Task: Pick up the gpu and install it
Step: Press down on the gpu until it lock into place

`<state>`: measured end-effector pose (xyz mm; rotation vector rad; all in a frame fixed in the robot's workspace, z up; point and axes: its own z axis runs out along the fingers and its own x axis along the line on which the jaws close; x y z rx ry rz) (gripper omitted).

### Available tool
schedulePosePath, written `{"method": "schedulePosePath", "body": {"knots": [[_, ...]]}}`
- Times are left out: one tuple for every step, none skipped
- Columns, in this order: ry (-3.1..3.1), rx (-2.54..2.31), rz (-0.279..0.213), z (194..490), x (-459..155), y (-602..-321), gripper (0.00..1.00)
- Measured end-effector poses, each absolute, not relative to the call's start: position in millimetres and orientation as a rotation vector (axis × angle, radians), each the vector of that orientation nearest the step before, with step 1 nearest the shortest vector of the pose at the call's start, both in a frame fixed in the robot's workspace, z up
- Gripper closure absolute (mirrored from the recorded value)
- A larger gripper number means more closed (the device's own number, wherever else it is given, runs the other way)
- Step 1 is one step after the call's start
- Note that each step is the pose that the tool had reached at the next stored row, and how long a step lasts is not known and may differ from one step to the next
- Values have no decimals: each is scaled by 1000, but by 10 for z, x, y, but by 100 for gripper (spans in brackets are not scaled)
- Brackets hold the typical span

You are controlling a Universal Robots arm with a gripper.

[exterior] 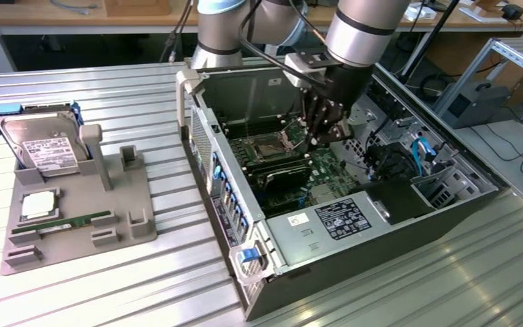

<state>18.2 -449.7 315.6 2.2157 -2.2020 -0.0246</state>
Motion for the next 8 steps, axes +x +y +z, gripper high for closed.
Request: {"method": "schedulePosePath", "body": {"knots": [[-2201, 2215, -27, 3156, 204, -4497, 89], [-2201, 2215, -27, 3157, 208, -4497, 89], [-2201, 2215, -27, 3156, 208, -4497, 89], [-2201, 2215, -27, 3156, 208, -4497, 89], [-2201, 2215, -27, 3156, 208, -4497, 89], [-2201, 2215, -27, 3157, 208, -4497, 89], [-2201, 2215, -27, 3156, 208, -4497, 89], [-2201, 2215, -27, 3156, 208, -4497, 89]]}}
